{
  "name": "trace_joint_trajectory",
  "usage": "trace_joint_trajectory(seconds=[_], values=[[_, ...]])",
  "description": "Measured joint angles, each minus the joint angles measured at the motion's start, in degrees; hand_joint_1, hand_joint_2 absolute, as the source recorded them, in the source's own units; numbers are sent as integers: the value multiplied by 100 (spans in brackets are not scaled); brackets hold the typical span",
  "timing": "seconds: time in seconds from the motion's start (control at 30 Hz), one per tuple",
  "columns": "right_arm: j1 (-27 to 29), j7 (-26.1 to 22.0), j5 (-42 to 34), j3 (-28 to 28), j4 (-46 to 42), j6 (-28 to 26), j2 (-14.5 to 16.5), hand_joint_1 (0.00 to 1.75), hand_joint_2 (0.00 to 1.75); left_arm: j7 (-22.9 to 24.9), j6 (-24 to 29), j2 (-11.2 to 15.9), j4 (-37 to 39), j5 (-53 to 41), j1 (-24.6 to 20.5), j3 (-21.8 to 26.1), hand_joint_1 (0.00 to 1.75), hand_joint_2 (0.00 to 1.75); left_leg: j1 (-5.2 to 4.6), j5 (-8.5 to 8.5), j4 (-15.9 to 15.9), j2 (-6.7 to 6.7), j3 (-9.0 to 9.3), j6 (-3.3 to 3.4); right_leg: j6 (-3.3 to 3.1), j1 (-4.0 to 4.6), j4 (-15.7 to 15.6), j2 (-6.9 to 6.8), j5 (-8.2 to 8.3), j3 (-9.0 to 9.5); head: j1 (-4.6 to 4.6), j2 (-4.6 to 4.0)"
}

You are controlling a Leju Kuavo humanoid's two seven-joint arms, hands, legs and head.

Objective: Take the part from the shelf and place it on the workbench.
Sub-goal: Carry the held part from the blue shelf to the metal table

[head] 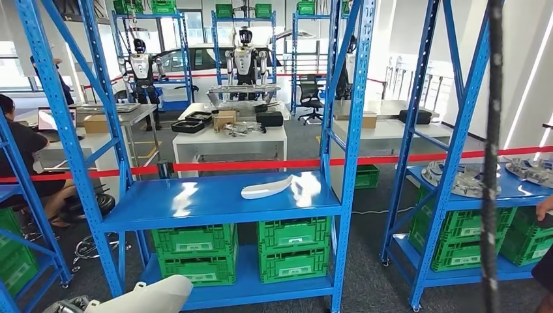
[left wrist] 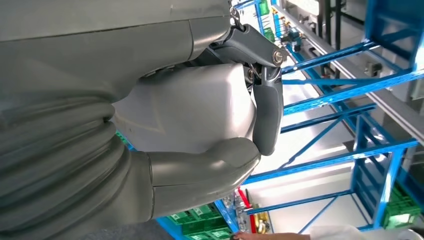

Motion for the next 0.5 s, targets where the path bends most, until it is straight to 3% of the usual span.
trace_joint_trajectory(seconds=[0.07, 0.1, 0.13, 0.17, 0.2, 0.27, 0.33, 0.37, 0.4, 0.47, 0.5], values=[[20, 2, -4, -1, 1, 0, 4, 0, 0, 13, 1, -16, -4, 0, -4, 0, 175, 175, 10, 149, -8, 19, -147, 78, 37, -10, 460, 14, -547, -145, 14, 0], [19, 4, -8, -1, 1, -1, 5, 0, 0, 21, 1, -23, -6, 0, -3, 0, 175, 175, 2, 227, -2, 19, -235, 98, 46, -6, 828, 18, -865, -226, 21, 1], [16, 4, -11, -2, 1, -2, 5, 0, 0, 27, 1, -29, -7, 0, 0, 0, 175, 175, -8, 306, 10, 19, -333, 104, 49, -2, 1196, 21, -1067, -284, 26, 1], [13, 4, -14, -3, 1, -2, 5, 0, 0, 31, 1, -33, -7, 0, 3, 0, 175, 175, -17, 384, 25, 20, -436, 105, 44, 4, 1472, 23, -1122, -290, 27, 1], [13, 4, -16, -4, 1, -3, 5, 0, 0, 32, 1, -35, -7, -1, 7, 0, 175, 175, -23, 457, 47, 21, -550, 102, 33, 13, 1589, 25, -1038, -220, 31, 1], [12, 4, -16, -5, 1, -3, 5, 0, 0, 34, 1, -38, -7, -2, 11, 0, 175, 175, -27, 581, 105, 21, -760, 79, -4, 35, 1220, 25, -731, 223, 37, 1], [-7, 2, -16, -6, -1, -5, 4, 0, 0, 35, 1, -42, -18, -2, 12, 0, 175, 175, -39, 681, 173, 24, -910, 33, -59, 69, 353, 25, -776, 871, 40, 1], [-16, 1, -16, -7, -1, -7, 4, 0, 0, 34, 1, -42, -25, -2, 8, -1, 175, 175, -42, 729, 189, 31, -944, 4, -85, 87, 28, 27, -868, 1067, 38, 1], [-22, 1, -17, -7, -1, -8, 4, 0, 0, 33, 1, -43, -31, -2, 6, -2, 175, 175, -40, 783, 190, 38, -963, -29, -113, 102, -169, 29, -946, 1161, 34, 1], [-18, 1, -17, -7, -1, -9, 11, 0, 0, 32, 1, -44, -32, -2, 7, -4, 175, 175, -29, 869, 164, 35, -989, -98, -176, 98, -221, 20, -868, 1091, 31, 1], [-19, 2, -19, -8, -1, -9, 16, 0, 0, 38, 1, -43, -32, -2, 9, -4, 175, 175, -23, 793, 205, 22, -1034, -135, -217, 85, -228, 7, -797, 1036, 24, 1]])
